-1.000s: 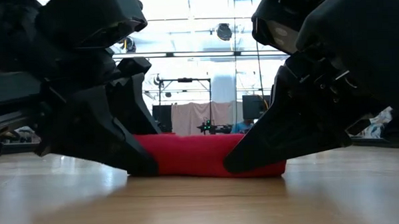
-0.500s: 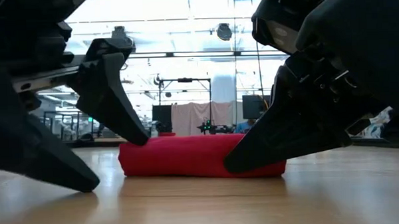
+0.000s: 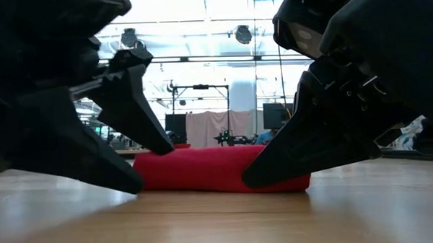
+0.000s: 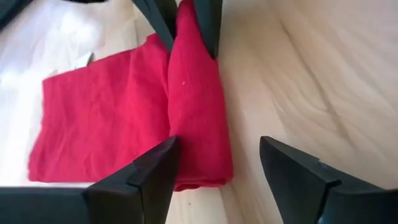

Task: Roll towel
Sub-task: Roll the red towel

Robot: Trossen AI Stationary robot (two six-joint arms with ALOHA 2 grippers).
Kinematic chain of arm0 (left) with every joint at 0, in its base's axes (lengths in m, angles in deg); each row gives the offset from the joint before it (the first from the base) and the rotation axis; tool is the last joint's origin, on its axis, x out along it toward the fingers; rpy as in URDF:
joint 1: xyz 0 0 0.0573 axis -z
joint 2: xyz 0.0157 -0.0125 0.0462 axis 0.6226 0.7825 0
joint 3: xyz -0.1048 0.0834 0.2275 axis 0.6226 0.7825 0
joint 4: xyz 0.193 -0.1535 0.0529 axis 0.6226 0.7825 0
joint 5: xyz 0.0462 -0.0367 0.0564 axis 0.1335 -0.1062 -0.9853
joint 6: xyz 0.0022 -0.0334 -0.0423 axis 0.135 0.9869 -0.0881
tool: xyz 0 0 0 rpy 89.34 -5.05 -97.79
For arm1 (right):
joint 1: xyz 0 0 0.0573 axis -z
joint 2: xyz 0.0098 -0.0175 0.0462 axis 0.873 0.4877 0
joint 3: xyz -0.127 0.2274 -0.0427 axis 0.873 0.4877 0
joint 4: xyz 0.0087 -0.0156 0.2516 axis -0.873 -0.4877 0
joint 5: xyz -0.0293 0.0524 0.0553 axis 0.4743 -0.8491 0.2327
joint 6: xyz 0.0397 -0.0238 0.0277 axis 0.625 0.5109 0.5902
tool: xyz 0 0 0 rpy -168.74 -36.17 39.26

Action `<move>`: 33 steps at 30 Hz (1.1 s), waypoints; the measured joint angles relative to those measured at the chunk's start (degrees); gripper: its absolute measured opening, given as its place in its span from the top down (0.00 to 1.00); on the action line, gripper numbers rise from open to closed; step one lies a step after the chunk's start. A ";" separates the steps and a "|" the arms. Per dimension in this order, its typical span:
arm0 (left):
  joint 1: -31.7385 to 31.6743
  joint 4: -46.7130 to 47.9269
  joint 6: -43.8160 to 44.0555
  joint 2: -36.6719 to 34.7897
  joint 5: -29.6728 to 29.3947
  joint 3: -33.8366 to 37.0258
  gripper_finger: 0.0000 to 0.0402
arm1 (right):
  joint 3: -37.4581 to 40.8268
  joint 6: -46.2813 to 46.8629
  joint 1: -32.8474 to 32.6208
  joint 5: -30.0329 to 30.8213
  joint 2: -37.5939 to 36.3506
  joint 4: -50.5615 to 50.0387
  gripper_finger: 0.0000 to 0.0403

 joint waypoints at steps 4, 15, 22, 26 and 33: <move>-1.77 0.23 0.95 -0.05 3.19 0.00 0.42 | 0.00 0.00 0.00 0.00 0.00 -0.02 0.77; -6.17 0.57 2.57 -0.28 11.83 -0.10 0.55 | 0.00 -0.55 0.00 0.00 0.00 -0.02 0.77; -10.14 2.12 6.82 -0.31 15.32 -0.20 0.83 | 0.00 -2.83 -0.02 0.00 0.02 0.07 0.70; -11.72 2.18 7.04 -0.33 18.60 -0.20 0.90 | 0.04 -4.86 -0.99 2.79 -1.21 -1.33 0.63; -14.28 2.97 10.02 -0.26 28.08 -0.22 0.86 | 0.29 -11.60 -4.33 6.06 -6.44 -8.92 0.47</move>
